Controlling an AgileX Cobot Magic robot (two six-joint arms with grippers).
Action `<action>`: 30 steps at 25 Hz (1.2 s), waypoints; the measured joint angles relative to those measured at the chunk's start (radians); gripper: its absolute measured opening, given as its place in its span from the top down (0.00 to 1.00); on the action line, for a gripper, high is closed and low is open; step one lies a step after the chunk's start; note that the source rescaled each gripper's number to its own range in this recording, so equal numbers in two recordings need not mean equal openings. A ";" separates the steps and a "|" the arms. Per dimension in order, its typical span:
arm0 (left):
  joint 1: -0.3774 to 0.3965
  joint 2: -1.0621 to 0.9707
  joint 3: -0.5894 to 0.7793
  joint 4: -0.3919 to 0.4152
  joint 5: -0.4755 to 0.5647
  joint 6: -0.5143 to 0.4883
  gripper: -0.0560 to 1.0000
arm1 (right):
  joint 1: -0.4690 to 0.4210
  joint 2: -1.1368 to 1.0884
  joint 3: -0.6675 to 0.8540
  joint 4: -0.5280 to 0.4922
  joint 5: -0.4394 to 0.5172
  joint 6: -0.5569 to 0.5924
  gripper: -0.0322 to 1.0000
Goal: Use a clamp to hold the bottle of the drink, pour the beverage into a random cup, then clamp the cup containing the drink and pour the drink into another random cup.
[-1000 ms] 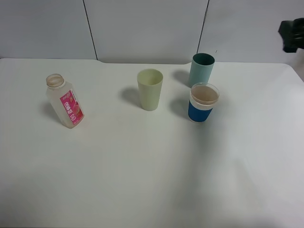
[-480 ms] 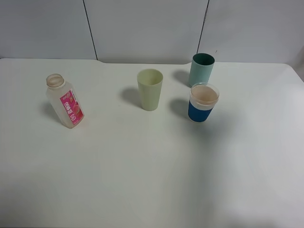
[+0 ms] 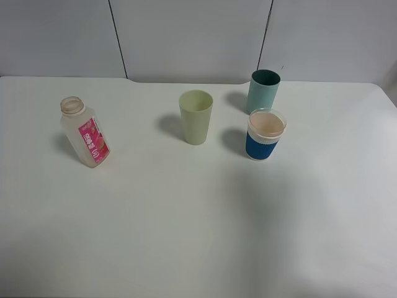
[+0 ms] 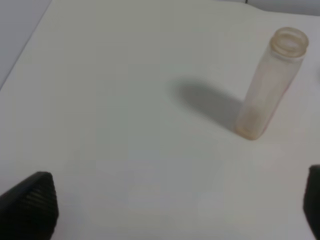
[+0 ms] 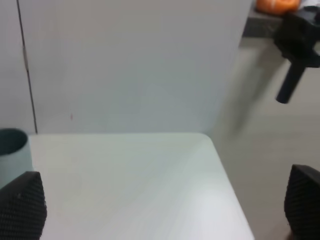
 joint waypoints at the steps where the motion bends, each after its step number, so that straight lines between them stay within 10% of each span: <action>1: 0.000 0.000 0.000 0.000 0.000 0.000 0.00 | 0.000 -0.009 -0.030 -0.009 0.046 0.000 0.16; 30: 0.000 0.000 0.000 0.000 0.000 0.000 0.00 | 0.036 -0.299 -0.064 0.045 0.540 0.026 0.16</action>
